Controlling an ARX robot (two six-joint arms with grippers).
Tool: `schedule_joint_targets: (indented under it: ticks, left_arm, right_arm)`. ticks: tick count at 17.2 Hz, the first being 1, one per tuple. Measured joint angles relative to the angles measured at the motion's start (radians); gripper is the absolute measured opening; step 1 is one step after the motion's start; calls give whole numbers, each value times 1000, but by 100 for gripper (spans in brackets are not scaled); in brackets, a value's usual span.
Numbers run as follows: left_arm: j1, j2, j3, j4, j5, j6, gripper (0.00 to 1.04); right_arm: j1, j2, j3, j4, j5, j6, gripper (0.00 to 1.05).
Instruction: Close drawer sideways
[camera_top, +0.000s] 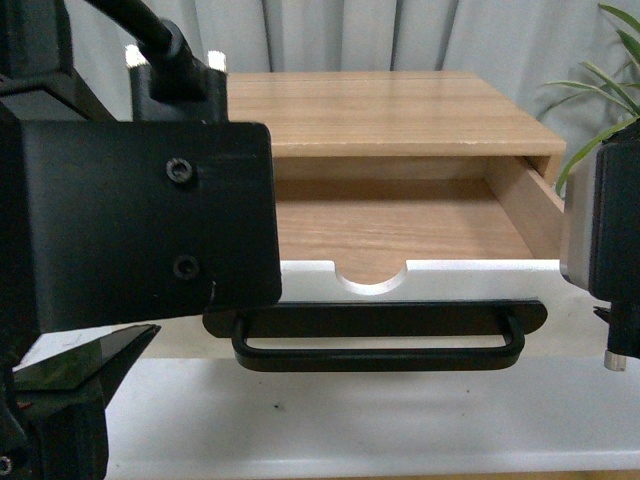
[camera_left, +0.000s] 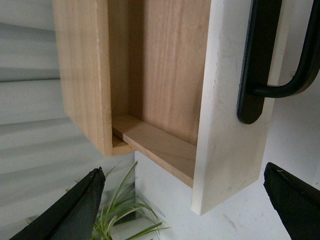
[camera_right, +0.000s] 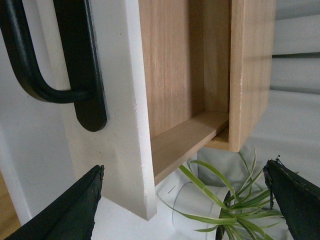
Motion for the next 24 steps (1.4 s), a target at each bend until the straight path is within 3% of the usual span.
schedule_joint_targets:
  ticks: [11, 19, 24]
  left_arm:
    - [18, 214, 69, 167, 6, 10, 98]
    - [8, 367, 150, 315, -46, 10, 98]
    - [-8, 424, 177, 373, -79, 9, 98]
  right_arm:
    - [-39, 150, 91, 50, -17, 25, 98]
    - [-75, 277, 174, 138, -23, 61, 98]
    - [-98, 336, 236, 109, -29, 59, 98]
